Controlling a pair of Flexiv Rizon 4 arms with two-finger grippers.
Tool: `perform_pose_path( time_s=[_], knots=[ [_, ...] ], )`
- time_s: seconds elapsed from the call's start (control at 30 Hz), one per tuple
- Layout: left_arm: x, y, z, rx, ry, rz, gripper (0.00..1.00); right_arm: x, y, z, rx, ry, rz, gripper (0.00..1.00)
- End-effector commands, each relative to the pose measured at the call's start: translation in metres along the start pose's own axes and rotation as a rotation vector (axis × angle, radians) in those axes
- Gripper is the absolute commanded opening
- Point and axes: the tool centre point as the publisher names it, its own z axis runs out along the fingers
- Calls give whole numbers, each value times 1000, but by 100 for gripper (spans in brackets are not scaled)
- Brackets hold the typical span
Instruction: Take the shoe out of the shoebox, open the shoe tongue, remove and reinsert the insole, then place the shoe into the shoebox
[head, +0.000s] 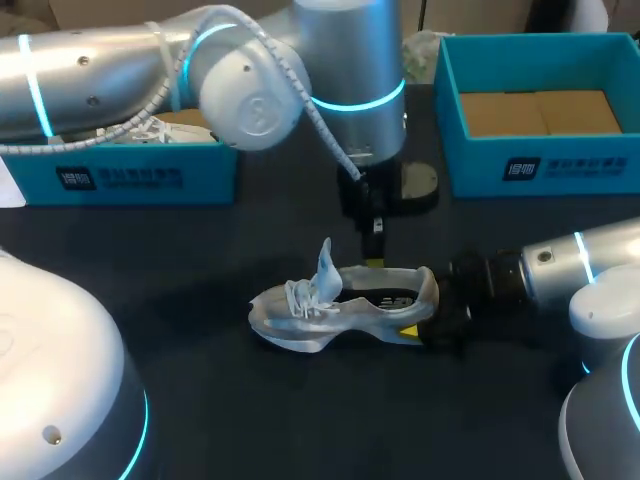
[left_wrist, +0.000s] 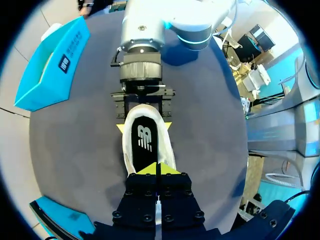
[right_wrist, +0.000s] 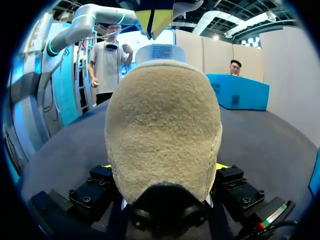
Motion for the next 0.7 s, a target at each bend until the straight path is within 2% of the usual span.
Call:
perform_pose_path(
  time_s=[0.03, 0.2, 0.4, 0.53, 0.7],
  knots=[
    [-15, -12, 21, -34, 69, -6, 0, -1, -1, 3, 4, 0, 1, 0],
    [-17, -12, 34, -44, 114, -6, 0, -1, -1, 3, 4, 0, 1, 0],
    [-9, -14, 47, -46, 165, 2, 0, -1, -1, 3, 4, 0, 1, 0],
    [-2, -12, 52, -45, 197, -28, 0, -1, -1, 3, 4, 0, 1, 0],
    [-2, -12, 52, -45, 197, -28, 0, -1, -1, 3, 4, 0, 1, 0]
  ],
)
